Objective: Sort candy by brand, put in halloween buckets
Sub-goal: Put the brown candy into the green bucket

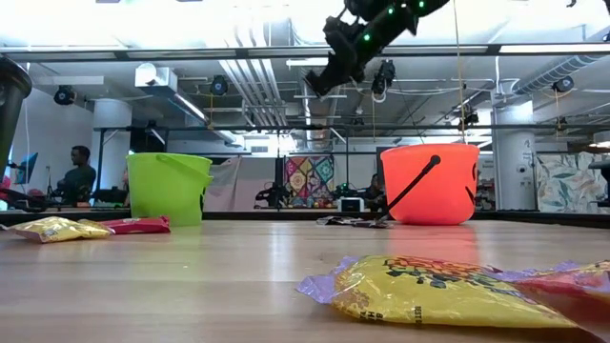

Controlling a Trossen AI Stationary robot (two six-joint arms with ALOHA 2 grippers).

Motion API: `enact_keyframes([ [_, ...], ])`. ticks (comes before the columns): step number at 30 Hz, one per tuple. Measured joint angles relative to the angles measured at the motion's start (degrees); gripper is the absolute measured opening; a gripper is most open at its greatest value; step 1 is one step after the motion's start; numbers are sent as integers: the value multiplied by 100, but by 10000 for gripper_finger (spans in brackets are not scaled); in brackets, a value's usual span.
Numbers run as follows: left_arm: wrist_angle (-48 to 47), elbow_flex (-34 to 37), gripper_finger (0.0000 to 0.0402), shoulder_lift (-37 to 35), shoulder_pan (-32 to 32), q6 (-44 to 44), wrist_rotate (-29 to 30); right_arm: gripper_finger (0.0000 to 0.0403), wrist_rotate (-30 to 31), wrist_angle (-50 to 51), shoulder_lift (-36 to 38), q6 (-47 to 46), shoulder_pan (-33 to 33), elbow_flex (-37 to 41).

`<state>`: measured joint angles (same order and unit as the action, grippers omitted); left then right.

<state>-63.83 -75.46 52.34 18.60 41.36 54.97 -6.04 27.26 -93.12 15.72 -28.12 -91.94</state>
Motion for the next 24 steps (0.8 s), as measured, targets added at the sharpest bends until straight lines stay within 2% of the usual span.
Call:
enact_keyframes([
  [3, 5, -269, 125, 11, -697, -122, -221, 28, -361, -439, -124, 302, -302, -2],
  [6, 53, -418, 117, 24, -1234, -125, -699, 28, -883, -576, -234, 284, -549, 0],
  [9, 153, -437, 115, 31, -1463, -180, -1015, 28, -1238, -580, -269, 244, -723, 9],
  [12, 183, -367, 115, 47, -1498, -316, -958, 28, -1521, -685, -314, 282, -772, 9],
  [13, 245, -330, 115, 63, -1501, -328, -873, 28, -1828, -780, -356, 208, -768, 9],
  [15, 679, -222, 115, 111, -1538, -424, -797, 28, -2943, -1209, -498, -154, -718, 9],
  [17, 1381, -31, 115, 191, -1667, -917, -888, 28, -3833, -1900, -698, -793, -541, 7],
  [19, 2224, 262, 115, 268, -1887, -1538, -1275, 28, -3962, -2392, -880, -1134, -331, 2],
  [21, 3011, 643, 115, 299, -2243, -2043, -1902, 28, -3816, -2666, -976, -1244, -213, 5],
  [23, 3803, 1047, 115, 225, -2744, -2361, -2831, 28, -3700, -2744, -986, -1275, -197, -12],
  [24, 4240, 1241, 115, 161, -3061, -2437, -3475, 28, -3629, -2744, -946, -1279, -212, -51],
])
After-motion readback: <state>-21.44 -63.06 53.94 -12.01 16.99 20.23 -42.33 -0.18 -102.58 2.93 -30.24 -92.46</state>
